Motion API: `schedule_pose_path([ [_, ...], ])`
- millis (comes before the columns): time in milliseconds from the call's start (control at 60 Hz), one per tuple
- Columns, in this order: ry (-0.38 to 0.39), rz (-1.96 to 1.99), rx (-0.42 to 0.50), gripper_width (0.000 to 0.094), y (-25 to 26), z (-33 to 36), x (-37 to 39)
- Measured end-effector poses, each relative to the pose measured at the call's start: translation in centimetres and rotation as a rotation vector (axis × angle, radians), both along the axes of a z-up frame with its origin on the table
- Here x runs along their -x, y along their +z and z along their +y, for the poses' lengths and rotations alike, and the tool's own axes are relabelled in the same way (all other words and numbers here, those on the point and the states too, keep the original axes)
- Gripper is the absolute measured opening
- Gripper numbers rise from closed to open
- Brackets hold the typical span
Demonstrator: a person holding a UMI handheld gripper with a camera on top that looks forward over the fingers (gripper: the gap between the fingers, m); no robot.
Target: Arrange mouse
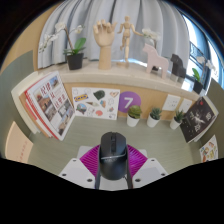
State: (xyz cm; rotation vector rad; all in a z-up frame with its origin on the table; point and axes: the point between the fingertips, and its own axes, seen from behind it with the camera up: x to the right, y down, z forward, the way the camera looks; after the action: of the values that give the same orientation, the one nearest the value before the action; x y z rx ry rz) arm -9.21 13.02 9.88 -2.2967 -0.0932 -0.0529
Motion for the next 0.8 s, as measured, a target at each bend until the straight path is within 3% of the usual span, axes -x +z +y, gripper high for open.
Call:
schedule_pose_path([
  [283,0.045,0.074,0.191,0.0369,-11.3,-4.1,-1.1],
  [417,0.019,0.095,0.115,0.0378,-11.2,-3.6,-1.2],
  [617,0.022,0.077,0.132,0.047,-11.3,-3.5,-1.2],
  [667,0.025,0.068,0.158,0.0558,-11.4,-3.9,-1.2],
  [717,0.038,0.057,0.192,0.0754,-11.0,-4.6,-1.2],
  [750,0.04,0.046,0.185,0.0825,-10.2,-4.7,-1.4],
  [800,0.035,0.049,0.16,0.0852,-8.3,-5.0,-1.2],
])
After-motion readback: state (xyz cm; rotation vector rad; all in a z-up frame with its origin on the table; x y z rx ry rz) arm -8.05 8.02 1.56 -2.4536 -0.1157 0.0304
